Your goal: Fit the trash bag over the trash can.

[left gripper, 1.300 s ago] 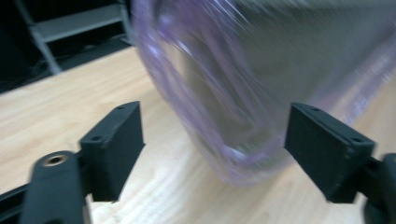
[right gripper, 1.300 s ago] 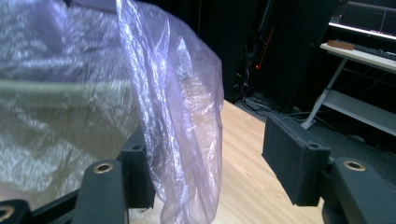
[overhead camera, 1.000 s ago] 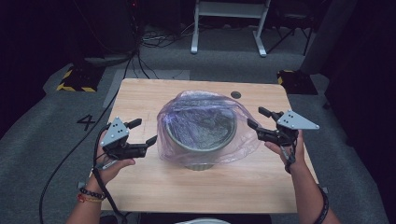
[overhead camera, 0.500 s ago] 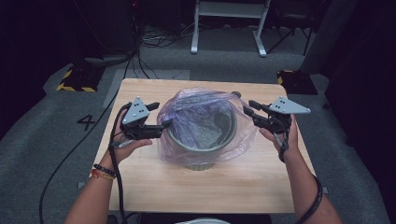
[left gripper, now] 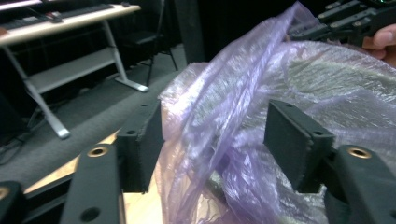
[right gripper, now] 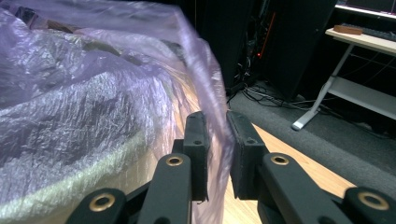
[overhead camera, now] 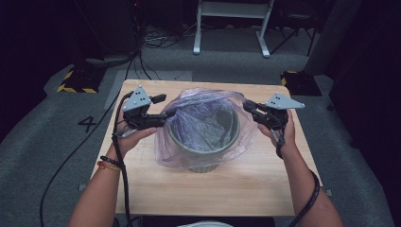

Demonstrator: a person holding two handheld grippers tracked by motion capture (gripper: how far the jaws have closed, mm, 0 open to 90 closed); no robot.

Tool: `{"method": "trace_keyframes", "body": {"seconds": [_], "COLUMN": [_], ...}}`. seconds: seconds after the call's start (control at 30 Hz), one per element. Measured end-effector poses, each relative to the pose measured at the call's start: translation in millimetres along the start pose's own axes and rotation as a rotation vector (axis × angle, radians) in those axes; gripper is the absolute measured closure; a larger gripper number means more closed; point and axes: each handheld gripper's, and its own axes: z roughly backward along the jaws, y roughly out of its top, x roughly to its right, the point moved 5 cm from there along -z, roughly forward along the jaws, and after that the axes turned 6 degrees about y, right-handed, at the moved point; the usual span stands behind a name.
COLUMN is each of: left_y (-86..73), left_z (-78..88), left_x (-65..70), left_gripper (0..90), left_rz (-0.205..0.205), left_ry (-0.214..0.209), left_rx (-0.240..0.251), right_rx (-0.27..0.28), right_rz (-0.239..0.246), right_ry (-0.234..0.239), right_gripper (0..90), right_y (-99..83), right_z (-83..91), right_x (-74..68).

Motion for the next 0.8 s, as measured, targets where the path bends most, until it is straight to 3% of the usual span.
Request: {"method": "trace_keyframes", "body": {"seconds": [0.07,0.2,0.37,0.47,0.63,0.8], "left_y": [4.2,11.9,14.4,11.8,8.5,2.5], "left_z": [2.5,-2.8,-19.0,-28.2,-35.6,-45.8], "left_x": [2.9,13.8,13.3,3.7,-12.5,-22.4], "left_gripper": [32.2,27.9,29.9,41.3,67.8,85.1], "left_rz": [-0.004,-0.068,-0.123,-0.128,-0.157,-0.177], "left_ry": [-0.006,-0.012,0.044,0.072,0.072,0.072], "left_rx": [0.001,-0.042,-0.119,-0.157,-0.173,-0.189], "right_rx": [0.011,0.016,0.005,0.007,0.002,-0.001], "right_rz": [0.006,0.016,0.041,0.041,0.042,0.035], "right_ry": [0.004,0.011,0.015,0.017,0.021,0.018], "right_gripper": [77.5,76.2,74.5,74.3,75.8,81.2], "right_y": [0.4,5.5,10.6,11.9,12.2,15.0], "right_z": [2.3,4.5,1.9,1.1,-3.0,-9.8], "right_x": [0.4,-2.4,-8.3,-8.8,-7.4,-5.4]}}
